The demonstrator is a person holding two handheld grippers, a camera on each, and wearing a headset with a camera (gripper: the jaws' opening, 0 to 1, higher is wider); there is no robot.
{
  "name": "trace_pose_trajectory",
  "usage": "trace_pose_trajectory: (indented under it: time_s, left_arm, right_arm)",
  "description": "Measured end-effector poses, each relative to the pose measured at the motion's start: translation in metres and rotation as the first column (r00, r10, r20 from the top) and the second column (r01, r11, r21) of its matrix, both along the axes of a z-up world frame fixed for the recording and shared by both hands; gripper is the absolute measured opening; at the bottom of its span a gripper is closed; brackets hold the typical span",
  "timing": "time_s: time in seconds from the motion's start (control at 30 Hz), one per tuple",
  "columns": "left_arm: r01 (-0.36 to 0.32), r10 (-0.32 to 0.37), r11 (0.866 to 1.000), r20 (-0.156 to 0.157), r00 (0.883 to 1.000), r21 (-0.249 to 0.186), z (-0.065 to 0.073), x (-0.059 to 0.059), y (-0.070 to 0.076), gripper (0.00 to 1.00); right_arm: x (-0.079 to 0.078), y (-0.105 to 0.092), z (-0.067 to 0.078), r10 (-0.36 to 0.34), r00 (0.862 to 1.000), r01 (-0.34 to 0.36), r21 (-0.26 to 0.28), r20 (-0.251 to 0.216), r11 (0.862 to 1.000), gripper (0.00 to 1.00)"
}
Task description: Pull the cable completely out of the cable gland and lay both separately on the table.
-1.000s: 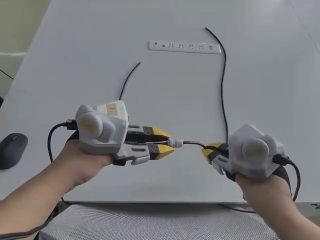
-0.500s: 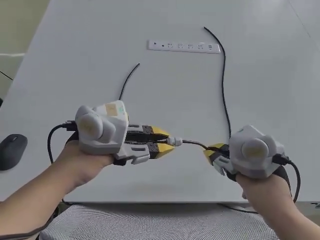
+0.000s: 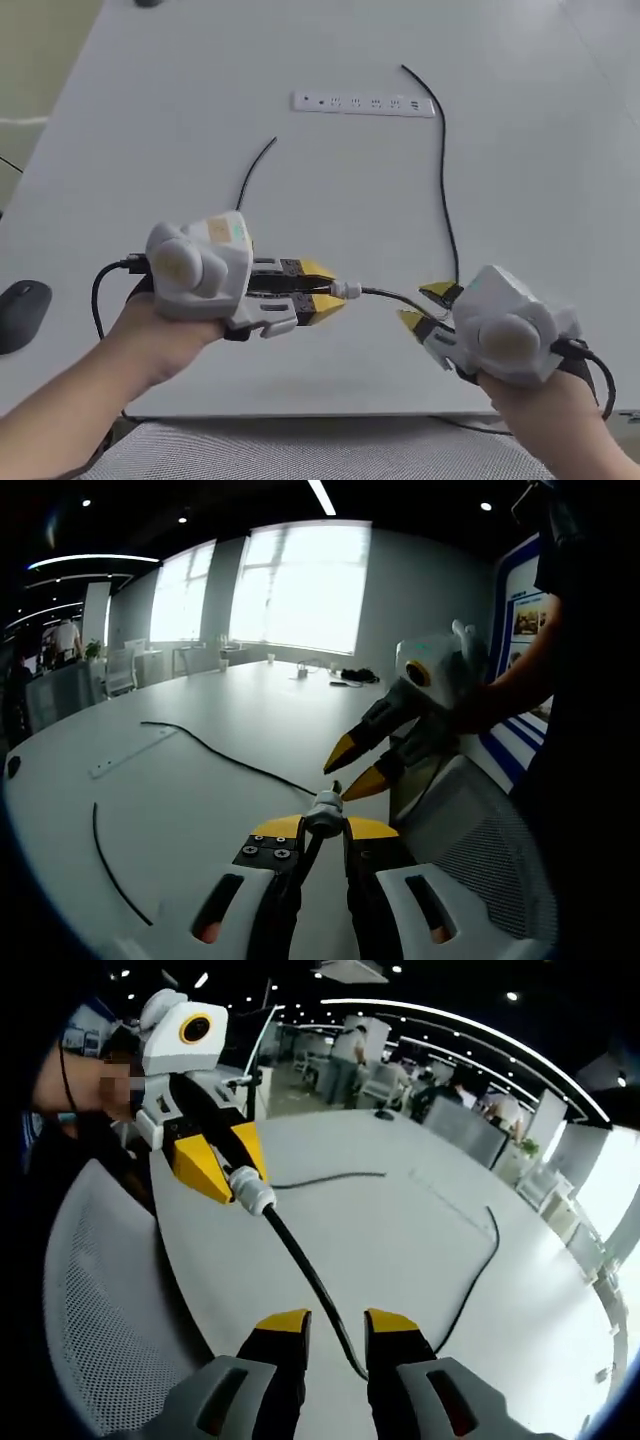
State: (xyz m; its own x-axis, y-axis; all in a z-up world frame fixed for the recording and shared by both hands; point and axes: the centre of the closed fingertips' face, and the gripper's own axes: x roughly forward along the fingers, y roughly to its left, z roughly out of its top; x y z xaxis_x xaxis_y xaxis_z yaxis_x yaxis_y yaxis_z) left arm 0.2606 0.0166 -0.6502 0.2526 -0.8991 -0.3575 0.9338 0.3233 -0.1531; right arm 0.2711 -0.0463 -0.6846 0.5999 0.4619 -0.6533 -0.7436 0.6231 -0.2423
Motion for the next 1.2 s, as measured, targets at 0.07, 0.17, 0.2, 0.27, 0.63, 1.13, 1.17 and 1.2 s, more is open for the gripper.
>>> trace_pose_trajectory:
  time_s: [0.07,0.17,0.2,0.27,0.63,1.13,1.17,1.2]
  left_arm:
    - [0.004,-0.004,1.0,0.009,1.0,0.0,0.001,0.0,0.0,0.15]
    - [0.004,-0.004,1.0,0.006,1.0,0.001,0.002,0.0,0.0,0.15]
    - [0.003,-0.003,1.0,0.009,1.0,0.002,0.002,0.0,0.0,0.15]
    - [0.003,-0.003,1.0,0.012,1.0,0.003,0.002,0.001,0.0,0.15]
    - [0.012,-0.012,1.0,0.005,1.0,0.01,0.0,-0.002,-0.001,0.15]
    - [0.022,-0.022,1.0,0.004,1.0,0.02,-0.003,-0.002,-0.001,0.15]
    - [0.023,-0.023,1.0,0.004,1.0,0.02,-0.003,-0.002,-0.001,0.15]
    - [0.024,-0.024,0.999,0.005,1.0,0.021,-0.003,-0.002,-0.001,0.15]
  right_arm:
    - [-0.001,0.01,0.006,0.026,0.999,-0.025,-0.016,0.027,1.0,0.17]
    - [-0.002,0.024,0.01,0.05,0.998,-0.05,-0.013,0.031,0.999,0.16]
    - [-0.001,0.027,0.012,0.059,0.998,-0.058,-0.017,0.038,0.998,0.16]
    - [-0.001,0.034,0.013,0.085,0.995,-0.084,-0.034,0.052,0.996,0.15]
    - [-0.001,0.047,0.018,0.132,0.988,-0.127,-0.065,0.077,0.99,0.05]
    - [-0.001,0.046,0.012,0.097,0.995,-0.096,-0.021,0.033,0.995,0.02]
    - [-0.001,0.046,0.012,0.093,0.995,-0.093,-0.017,0.031,0.996,0.02]
    - [-0.001,0.046,0.012,0.092,0.995,-0.092,-0.015,0.03,0.996,0.02]
